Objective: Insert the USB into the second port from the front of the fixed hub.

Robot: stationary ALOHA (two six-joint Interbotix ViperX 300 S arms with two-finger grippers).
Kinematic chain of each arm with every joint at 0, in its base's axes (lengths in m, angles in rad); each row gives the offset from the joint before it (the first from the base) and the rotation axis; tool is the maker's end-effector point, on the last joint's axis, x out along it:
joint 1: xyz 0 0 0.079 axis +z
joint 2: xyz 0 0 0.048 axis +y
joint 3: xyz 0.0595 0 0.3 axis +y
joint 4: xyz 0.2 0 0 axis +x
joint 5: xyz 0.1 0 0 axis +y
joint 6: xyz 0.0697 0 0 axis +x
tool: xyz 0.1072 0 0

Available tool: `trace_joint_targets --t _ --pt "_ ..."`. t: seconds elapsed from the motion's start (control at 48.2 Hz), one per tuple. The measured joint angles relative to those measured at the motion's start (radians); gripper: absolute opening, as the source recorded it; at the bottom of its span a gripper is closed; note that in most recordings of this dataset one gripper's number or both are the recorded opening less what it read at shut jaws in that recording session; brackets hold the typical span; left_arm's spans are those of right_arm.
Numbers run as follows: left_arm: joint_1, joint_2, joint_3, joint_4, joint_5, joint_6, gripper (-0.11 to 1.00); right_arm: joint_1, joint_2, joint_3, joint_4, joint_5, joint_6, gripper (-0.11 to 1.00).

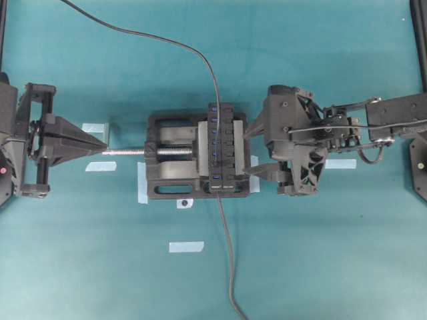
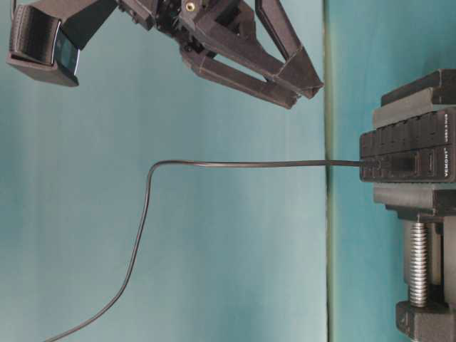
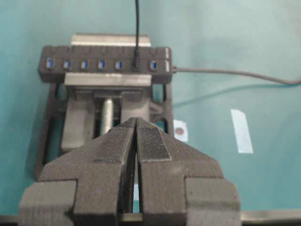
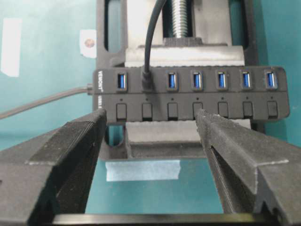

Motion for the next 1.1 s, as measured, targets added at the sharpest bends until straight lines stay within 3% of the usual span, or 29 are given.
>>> trace_joint_targets --t 1.1 --pt "-0.005 0.000 0.000 0.000 0.000 -0.002 0.00 0.000 0.000 0.009 0.000 -0.017 0.000 0.86"
